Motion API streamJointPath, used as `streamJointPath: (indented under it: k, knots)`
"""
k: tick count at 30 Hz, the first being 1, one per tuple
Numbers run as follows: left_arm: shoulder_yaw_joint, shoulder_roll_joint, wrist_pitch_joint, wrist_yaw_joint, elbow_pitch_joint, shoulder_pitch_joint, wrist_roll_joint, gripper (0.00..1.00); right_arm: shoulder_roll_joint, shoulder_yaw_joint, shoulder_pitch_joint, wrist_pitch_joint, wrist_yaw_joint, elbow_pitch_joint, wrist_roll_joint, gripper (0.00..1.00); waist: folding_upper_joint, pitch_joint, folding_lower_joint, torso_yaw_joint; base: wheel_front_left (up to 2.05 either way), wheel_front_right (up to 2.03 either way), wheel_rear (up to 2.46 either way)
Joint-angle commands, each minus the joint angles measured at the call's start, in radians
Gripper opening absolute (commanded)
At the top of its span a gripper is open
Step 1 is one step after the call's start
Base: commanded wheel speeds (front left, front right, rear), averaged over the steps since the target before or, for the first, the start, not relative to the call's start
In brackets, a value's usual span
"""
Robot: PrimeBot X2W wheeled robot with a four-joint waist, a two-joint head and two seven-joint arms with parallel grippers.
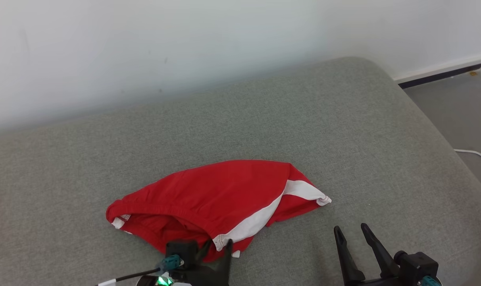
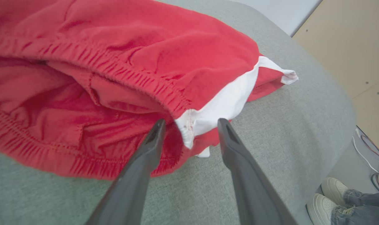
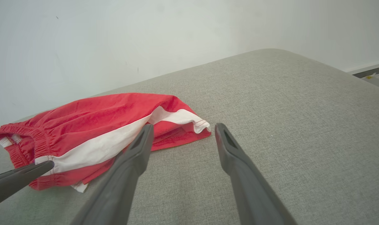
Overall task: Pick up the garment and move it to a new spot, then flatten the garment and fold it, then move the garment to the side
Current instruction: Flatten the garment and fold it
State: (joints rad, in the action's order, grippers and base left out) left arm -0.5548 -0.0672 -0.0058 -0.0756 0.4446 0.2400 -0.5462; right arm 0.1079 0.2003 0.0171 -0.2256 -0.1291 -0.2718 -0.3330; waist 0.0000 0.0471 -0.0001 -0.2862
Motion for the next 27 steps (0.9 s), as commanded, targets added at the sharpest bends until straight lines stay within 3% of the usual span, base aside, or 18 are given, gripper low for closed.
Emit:
streamJointPath:
  k: [1, 8, 14, 27]
  knots:
    - [0.011, -0.001, 0.001, -0.001, 0.012, 0.013, -0.011, 0.00, -0.001, -0.002, 0.008, -0.005, -0.003, -0.002, -0.006, 1.00, 0.0000, 0.010, 0.0001, -0.012, 0.00, 0.00, 0.00]
    - [0.043, -0.010, -0.040, 0.012, -0.004, 0.004, -0.045, 0.00, 0.002, -0.008, -0.001, -0.011, -0.003, -0.007, -0.006, 1.00, 0.0000, 0.003, 0.0001, 0.002, 0.00, 0.00, 0.00]
    - [0.103, -0.041, -0.073, 0.002, -0.121, -0.072, -0.100, 0.00, 0.009, -0.012, -0.017, -0.005, -0.003, -0.005, -0.001, 1.00, 0.0000, -0.016, 0.0001, 0.043, 0.00, 0.00, 0.00]
    - [0.194, -0.119, 0.029, -0.063, -0.415, -0.277, -0.227, 0.00, 0.018, -0.006, -0.034, 0.012, -0.003, 0.014, 0.000, 1.00, 0.0000, -0.027, 0.0001, 0.105, 0.00, 0.00, 0.00]
